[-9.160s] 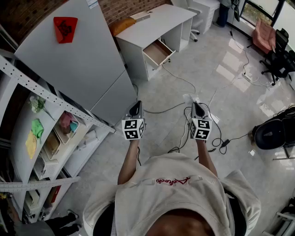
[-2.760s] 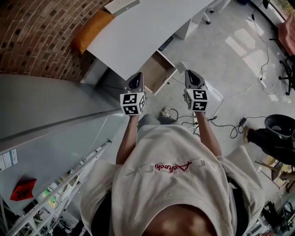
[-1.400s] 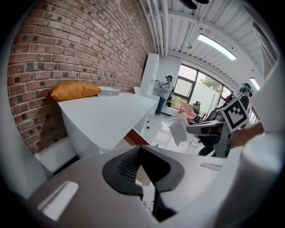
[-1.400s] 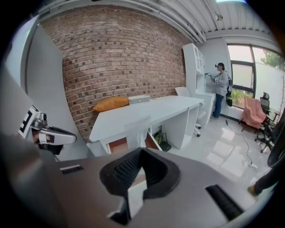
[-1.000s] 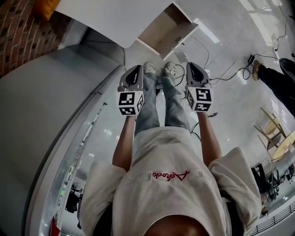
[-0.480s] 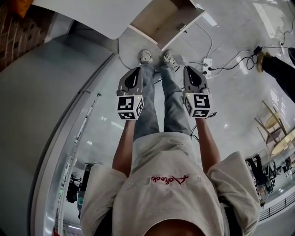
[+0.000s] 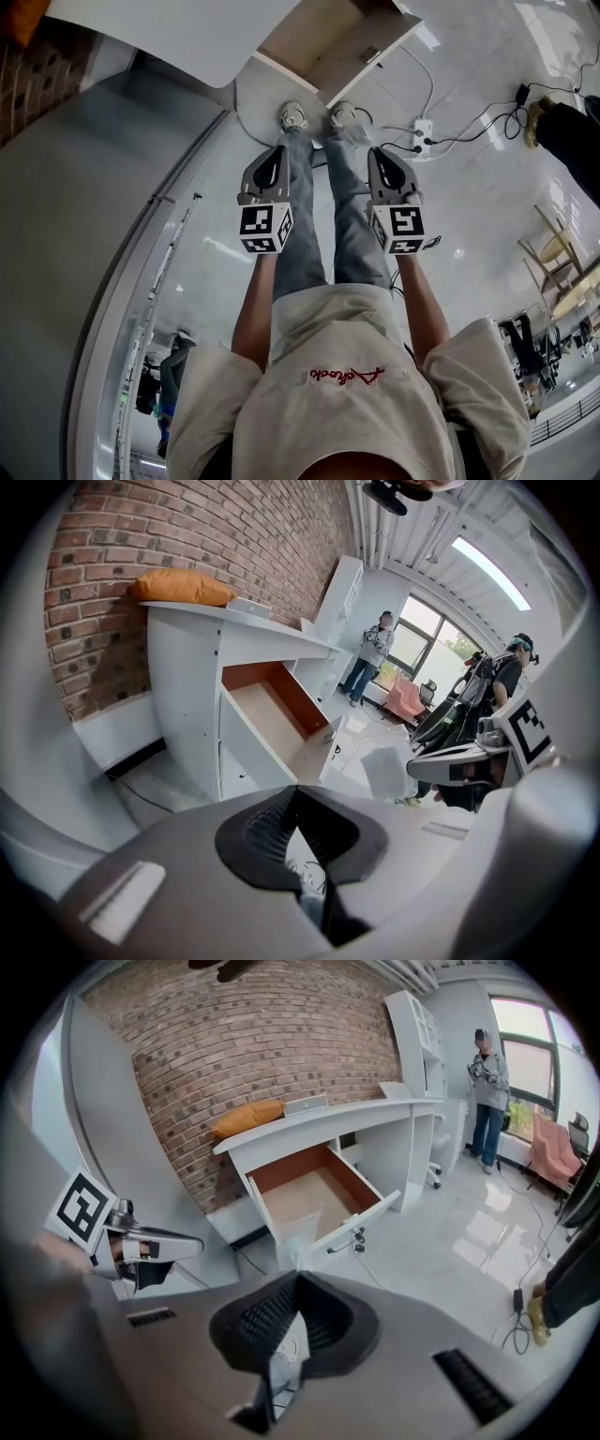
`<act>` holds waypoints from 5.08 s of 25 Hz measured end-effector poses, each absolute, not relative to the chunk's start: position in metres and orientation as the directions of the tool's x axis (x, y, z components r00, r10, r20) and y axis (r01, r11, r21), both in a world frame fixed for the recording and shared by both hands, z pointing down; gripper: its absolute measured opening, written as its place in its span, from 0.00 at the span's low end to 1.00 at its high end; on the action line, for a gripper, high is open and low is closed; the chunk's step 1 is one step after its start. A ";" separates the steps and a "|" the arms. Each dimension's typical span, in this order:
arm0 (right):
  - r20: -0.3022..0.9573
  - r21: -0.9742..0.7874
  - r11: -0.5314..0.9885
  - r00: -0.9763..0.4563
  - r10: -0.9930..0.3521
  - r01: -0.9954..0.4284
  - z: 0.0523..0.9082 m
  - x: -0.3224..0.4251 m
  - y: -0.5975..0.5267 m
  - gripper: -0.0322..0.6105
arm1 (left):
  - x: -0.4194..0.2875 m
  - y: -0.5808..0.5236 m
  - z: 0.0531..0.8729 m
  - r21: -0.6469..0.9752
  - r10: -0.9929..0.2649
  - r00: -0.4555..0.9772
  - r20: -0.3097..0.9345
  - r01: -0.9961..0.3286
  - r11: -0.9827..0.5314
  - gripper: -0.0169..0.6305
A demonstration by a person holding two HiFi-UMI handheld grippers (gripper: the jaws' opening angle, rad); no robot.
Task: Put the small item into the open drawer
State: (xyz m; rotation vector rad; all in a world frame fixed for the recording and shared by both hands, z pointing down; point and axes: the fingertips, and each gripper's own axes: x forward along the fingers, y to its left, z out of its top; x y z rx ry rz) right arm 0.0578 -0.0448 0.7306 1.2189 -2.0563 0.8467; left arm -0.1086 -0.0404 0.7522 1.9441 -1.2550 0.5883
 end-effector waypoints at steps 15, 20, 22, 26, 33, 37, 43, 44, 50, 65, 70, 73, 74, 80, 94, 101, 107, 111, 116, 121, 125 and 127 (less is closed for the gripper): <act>0.657 -0.213 0.436 -0.458 -0.598 -0.874 0.728 0.033 -0.141 0.07 | -0.103 -0.102 0.778 0.316 -0.623 0.419 0.660 -0.908 -0.275 0.04; 0.639 -0.183 0.522 -0.504 -0.581 -0.833 0.729 0.018 -0.180 0.07 | -0.102 -0.114 0.781 0.316 -0.631 0.416 0.654 -0.909 -0.272 0.04; 0.643 -0.164 0.562 -0.520 -0.563 -0.811 0.730 0.013 -0.194 0.07 | -0.101 -0.116 0.781 0.320 -0.632 0.418 0.653 -0.908 -0.270 0.04; 0.658 -0.104 0.655 -0.546 -0.520 -0.749 0.741 0.005 -0.218 0.07 | -0.103 -0.118 0.781 0.323 -0.639 0.415 0.648 -0.909 -0.263 0.04; 0.735 0.099 0.831 -0.523 -0.432 -0.547 0.763 -0.003 -0.245 0.07 | -0.107 -0.116 0.781 0.325 -0.643 0.410 0.647 -0.911 -0.254 0.04; 0.787 0.172 0.913 -0.506 -0.353 -0.371 0.778 -0.012 -0.248 0.07 | -0.107 -0.117 0.781 0.328 -0.645 0.409 0.646 -0.911 -0.249 0.04; 0.862 0.218 0.973 -0.454 -0.226 -0.070 0.809 -0.028 -0.237 0.07 | -0.104 -0.118 0.779 0.333 -0.651 0.409 0.639 -0.910 -0.245 0.04; 0.871 0.227 0.974 -0.442 -0.213 -0.022 0.813 -0.031 -0.236 0.07 | -0.104 -0.119 0.779 0.334 -0.651 0.409 0.639 -0.910 -0.245 0.04; 0.917 0.216 0.963 -0.372 -0.144 0.159 0.841 -0.038 -0.239 0.07 | -0.106 -0.120 0.779 0.331 -0.650 0.407 0.642 -0.912 -0.244 0.04; 0.941 0.176 0.954 -0.327 -0.091 0.242 0.870 -0.047 -0.235 0.26 | -0.110 -0.115 0.780 0.334 -0.650 0.403 0.645 -0.913 -0.235 0.04; 0.928 0.206 0.953 -0.354 -0.118 0.222 0.860 -0.045 -0.237 0.29 | -0.099 -0.111 0.778 0.346 -0.645 0.419 0.640 -0.906 -0.245 0.04; 0.905 0.248 0.954 -0.393 -0.165 0.169 0.844 -0.046 -0.240 0.29 | -0.097 -0.112 0.777 0.345 -0.644 0.424 0.637 -0.904 -0.253 0.04; 0.896 0.262 0.953 -0.406 -0.182 0.151 0.840 -0.045 -0.240 0.29 | -0.096 -0.113 0.776 0.344 -0.644 0.424 0.637 -0.904 -0.255 0.04; 0.840 0.343 0.936 -0.472 -0.269 0.077 0.816 -0.043 -0.231 0.10 | -0.096 -0.116 0.774 0.330 -0.649 0.422 0.633 -0.906 -0.266 0.04; 0.695 0.215 0.912 -0.601 -0.394 -0.350 0.760 -0.037 -0.214 0.07 | -0.094 -0.115 0.772 0.313 -0.648 0.427 0.631 -0.904 -0.290 0.04; 0.604 0.002 0.762 -0.607 -0.517 -0.648 0.734 -0.017 -0.199 0.07 | -0.094 -0.122 0.768 0.304 -0.651 0.428 0.627 -0.904 -0.301 0.04; 0.605 -0.077 0.657 -0.559 -0.567 -0.750 0.734 -0.002 -0.157 0.07 | -0.093 -0.120 0.767 0.302 -0.651 0.430 0.626 -0.903 -0.306 0.04; 0.642 -0.118 0.603 -0.524 -0.560 -0.789 0.744 0.010 -0.129 0.07 | -0.091 -0.118 0.765 0.306 -0.650 0.433 0.625 -0.902 -0.306 0.04; 0.661 -0.132 0.565 -0.497 -0.562 -0.815 0.744 0.022 -0.113 0.07 | -0.092 -0.113 0.762 0.304 -0.645 0.433 0.630 -0.901 -0.308 0.04; 0.651 -0.113 0.537 -0.471 -0.596 -0.836 0.730 0.033 -0.122 0.07 | -0.091 -0.117 0.744 0.294 -0.657 0.432 0.618 -0.902 -0.316 0.04; 0.628 -0.093 0.512 -0.450 -0.635 -0.854 0.707 0.044 -0.135 0.07 | -0.087 -0.123 0.720 0.282 -0.674 0.430 0.601 -0.903 -0.324 0.04; 0.608 -0.079 0.504 -0.442 -0.659 -0.860 0.692 0.046 -0.144 0.07 | -0.087 -0.129 0.706 0.271 -0.689 0.428 0.584 -0.904 -0.332 0.04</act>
